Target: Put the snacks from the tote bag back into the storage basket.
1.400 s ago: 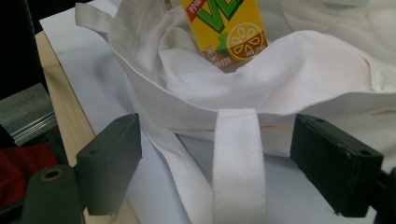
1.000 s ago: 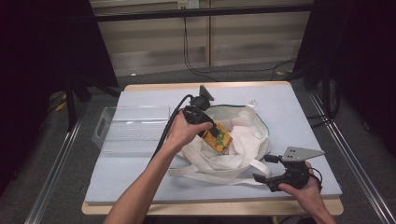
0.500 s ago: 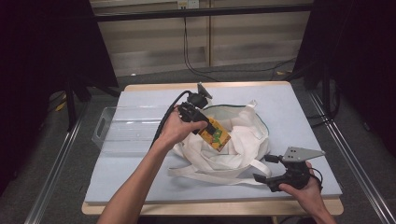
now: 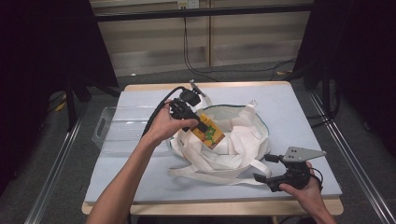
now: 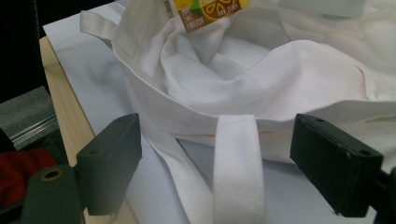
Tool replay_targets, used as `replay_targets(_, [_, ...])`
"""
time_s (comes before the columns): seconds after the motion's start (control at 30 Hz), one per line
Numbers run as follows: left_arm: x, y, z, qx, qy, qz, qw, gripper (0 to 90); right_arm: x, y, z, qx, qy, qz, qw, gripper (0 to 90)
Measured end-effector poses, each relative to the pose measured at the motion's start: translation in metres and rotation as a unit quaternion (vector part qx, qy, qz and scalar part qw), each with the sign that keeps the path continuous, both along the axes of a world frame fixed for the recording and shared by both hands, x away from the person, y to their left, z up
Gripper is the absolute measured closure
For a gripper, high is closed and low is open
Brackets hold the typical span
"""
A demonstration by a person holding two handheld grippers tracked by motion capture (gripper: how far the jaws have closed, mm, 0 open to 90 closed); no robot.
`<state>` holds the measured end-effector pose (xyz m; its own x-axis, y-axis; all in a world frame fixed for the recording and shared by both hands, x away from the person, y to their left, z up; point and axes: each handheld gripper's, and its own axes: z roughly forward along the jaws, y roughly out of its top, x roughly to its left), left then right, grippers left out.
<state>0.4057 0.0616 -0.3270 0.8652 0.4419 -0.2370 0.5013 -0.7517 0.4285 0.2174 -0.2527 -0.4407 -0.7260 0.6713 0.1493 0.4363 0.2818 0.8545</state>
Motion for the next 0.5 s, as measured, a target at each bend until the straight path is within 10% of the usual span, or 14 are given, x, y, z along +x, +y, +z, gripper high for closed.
replay_targets(0.5, [0.002,0.014,0.007,0.022,-0.024,-0.034,0.9989,49.9,0.000,0.000,-0.001,0.000,-0.001,0.004,1.0000,16.0])
